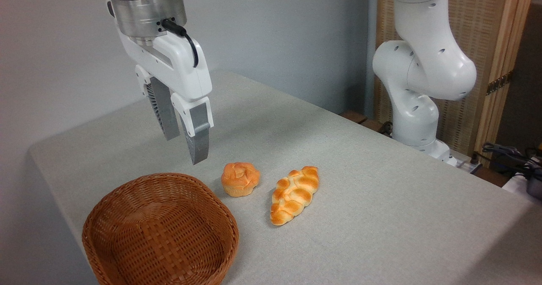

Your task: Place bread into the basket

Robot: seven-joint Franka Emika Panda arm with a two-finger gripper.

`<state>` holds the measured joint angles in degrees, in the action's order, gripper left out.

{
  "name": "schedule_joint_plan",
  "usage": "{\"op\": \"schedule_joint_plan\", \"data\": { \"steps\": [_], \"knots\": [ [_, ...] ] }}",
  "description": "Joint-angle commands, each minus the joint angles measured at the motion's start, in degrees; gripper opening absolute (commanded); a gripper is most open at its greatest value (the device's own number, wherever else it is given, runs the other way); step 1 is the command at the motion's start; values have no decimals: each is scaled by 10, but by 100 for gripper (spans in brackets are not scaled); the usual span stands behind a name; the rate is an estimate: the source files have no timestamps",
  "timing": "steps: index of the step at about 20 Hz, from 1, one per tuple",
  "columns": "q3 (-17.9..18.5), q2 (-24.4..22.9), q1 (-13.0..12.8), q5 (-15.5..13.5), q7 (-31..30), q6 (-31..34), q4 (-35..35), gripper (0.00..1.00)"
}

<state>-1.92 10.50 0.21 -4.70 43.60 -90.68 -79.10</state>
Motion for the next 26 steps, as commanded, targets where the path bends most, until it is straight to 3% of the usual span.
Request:
{"op": "schedule_joint_plan", "data": {
  "steps": [1, 14, 18, 22, 26],
  "knots": [
    [8, 0, -5, -1, 6, 1, -6, 100],
    [2, -6, -10, -5, 12, 47, -19, 100],
    [6, -42, -8, -7, 19, 34, -59, 100],
    [7, -112, -9, -7, 25, -21, -166, 100],
    [6, -112, -9, -6, 25, -33, -174, 100]
  ]
}}
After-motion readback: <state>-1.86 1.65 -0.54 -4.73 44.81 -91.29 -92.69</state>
